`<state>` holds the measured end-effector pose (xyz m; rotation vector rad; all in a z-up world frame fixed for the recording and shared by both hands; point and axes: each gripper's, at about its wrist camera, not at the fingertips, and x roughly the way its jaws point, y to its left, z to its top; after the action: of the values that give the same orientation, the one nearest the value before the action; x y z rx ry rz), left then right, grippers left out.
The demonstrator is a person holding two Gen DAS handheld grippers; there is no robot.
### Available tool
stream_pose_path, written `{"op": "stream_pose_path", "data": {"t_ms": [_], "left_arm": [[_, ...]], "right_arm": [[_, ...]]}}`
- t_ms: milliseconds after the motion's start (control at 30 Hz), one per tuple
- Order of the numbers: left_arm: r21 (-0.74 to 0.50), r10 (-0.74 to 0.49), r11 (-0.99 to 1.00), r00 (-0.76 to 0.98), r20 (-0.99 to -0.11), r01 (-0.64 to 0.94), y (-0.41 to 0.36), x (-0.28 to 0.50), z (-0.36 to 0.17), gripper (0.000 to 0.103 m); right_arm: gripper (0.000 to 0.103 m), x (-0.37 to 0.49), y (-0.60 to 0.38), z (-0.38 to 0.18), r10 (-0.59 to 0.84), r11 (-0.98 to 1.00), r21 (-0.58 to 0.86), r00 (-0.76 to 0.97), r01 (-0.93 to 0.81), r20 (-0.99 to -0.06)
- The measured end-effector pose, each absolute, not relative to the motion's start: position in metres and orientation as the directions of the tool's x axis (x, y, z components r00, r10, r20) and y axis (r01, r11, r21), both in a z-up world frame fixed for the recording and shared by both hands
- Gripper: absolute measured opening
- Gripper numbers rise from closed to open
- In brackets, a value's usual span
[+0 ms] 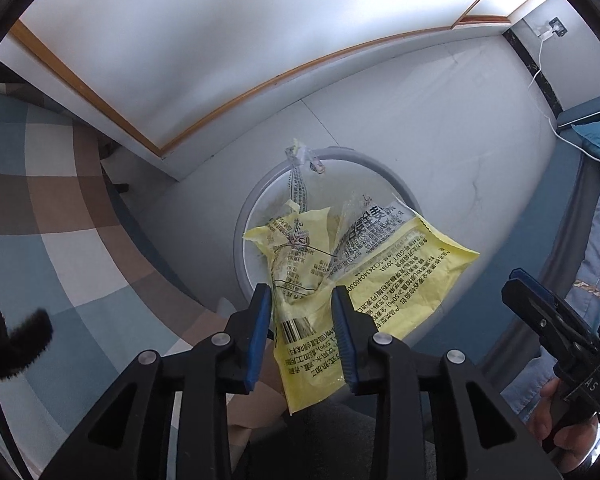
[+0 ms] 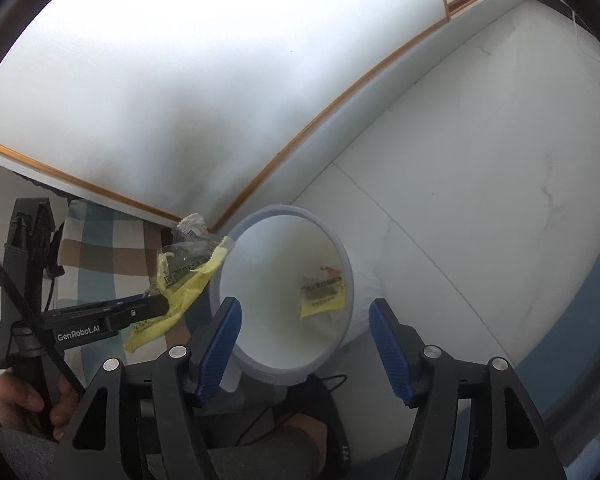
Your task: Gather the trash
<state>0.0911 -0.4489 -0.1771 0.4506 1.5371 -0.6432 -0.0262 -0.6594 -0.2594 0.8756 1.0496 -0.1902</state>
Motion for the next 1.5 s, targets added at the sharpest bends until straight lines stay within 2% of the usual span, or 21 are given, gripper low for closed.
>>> {"op": "stream_pose_path", "data": {"t_ms": [200,300,467,767,867,933,1067,1233,1500], "left_arm": [[-0.117,-0.074,0.739,-0.093,-0.993,0.663,-0.460,0.091,-0.184,0.028],[-0.120,-0.070,0.749,-0.102,-0.992,0.652,-0.462,0.093,-0.189,0.043],[-0.132,-0.070,0.751,-0.121,-0.990,0.647,-0.462,0.095,-0.193,0.043],[-0.170,-0.144,0.777,-0.091,-0.985,0.606,-0.443,0.095,-0.177,0.046],[-0.147,-0.156,0.787,-0.037,-0.987,0.600,-0.435,0.094,-0.164,0.056],[-0.143,-0.174,0.792,-0.005,-0.985,0.593,-0.431,0.093,-0.153,0.067],[-0.146,-0.229,0.799,0.071,-0.971,0.584,-0.418,0.090,-0.127,0.074],[-0.137,-0.262,0.785,0.123,-0.957,0.604,-0.406,0.082,-0.109,0.075],[-0.136,-0.296,0.791,0.179,-0.939,0.596,-0.386,0.073,-0.084,0.075]], "right_arm": [[0.069,-0.028,-0.661,-0.264,0.285,0.648,0.560,0.517,0.516,-0.807],[0.070,-0.029,-0.662,-0.265,0.290,0.646,0.565,0.519,0.514,-0.804],[0.072,-0.031,-0.666,-0.266,0.285,0.646,0.559,0.516,0.519,-0.808],[0.077,-0.031,-0.666,-0.256,0.265,0.659,0.551,0.528,0.512,-0.807],[0.079,-0.032,-0.663,-0.246,0.259,0.670,0.551,0.539,0.498,-0.802],[0.080,-0.032,-0.660,-0.239,0.257,0.679,0.552,0.549,0.483,-0.796],[0.083,-0.031,-0.655,-0.226,0.247,0.693,0.549,0.562,0.466,-0.789],[0.087,-0.028,-0.647,-0.214,0.217,0.739,0.509,0.559,0.442,-0.800],[0.091,-0.030,-0.633,-0.191,0.244,0.748,0.533,0.584,0.395,-0.775]]}}
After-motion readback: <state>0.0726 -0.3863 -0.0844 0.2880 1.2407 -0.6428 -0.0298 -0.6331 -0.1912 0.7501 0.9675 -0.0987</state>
